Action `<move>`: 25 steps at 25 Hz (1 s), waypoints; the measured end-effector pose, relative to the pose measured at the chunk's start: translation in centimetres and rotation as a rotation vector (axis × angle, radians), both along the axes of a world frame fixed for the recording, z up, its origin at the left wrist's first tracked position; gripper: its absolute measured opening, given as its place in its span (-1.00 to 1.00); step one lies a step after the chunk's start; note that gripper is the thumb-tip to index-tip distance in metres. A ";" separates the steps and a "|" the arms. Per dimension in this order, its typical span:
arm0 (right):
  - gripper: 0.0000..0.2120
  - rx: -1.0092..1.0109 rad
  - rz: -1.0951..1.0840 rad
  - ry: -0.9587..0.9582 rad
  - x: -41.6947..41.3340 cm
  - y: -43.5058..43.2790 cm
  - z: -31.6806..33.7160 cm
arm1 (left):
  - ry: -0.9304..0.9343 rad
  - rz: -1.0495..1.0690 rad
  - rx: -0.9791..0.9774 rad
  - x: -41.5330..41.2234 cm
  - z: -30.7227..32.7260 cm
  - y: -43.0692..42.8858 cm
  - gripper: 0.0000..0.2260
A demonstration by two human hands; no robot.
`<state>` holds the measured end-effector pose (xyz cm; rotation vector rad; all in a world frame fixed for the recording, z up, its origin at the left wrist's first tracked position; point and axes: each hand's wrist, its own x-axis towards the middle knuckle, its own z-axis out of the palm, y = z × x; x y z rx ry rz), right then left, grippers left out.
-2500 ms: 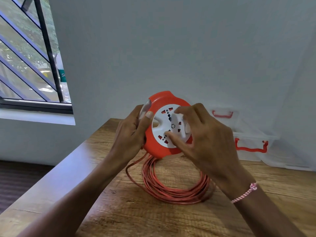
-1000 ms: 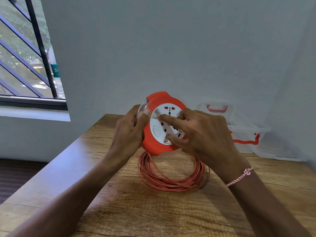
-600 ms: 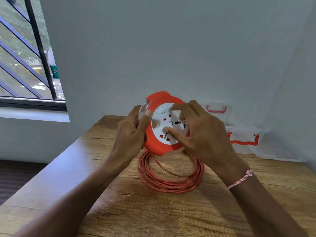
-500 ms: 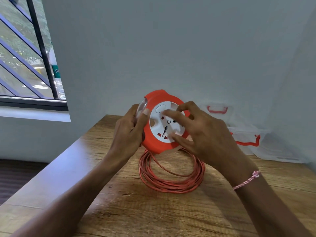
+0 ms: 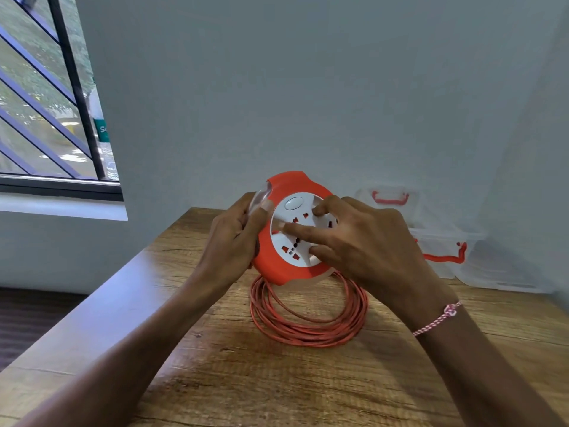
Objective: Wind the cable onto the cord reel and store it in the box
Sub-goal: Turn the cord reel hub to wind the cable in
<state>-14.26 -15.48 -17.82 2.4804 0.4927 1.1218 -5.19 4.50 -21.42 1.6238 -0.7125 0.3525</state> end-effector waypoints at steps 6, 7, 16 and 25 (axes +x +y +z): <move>-0.40 0.672 0.060 -0.028 0.4 2.2 -0.3 | -0.044 0.043 -0.039 -0.9 -0.1 -0.7 -0.61; -0.41 0.829 0.061 0.007 0.5 2.6 -0.3 | -0.049 0.037 -0.044 -1.1 -0.1 -0.9 -0.64; -0.46 0.123 0.058 -0.040 0.2 0.2 -0.3 | -0.080 0.153 0.018 0.0 0.1 0.0 -0.63; -0.42 0.070 0.030 -0.100 -0.1 0.7 -0.3 | -0.075 0.108 0.013 -0.3 0.2 -0.1 -0.65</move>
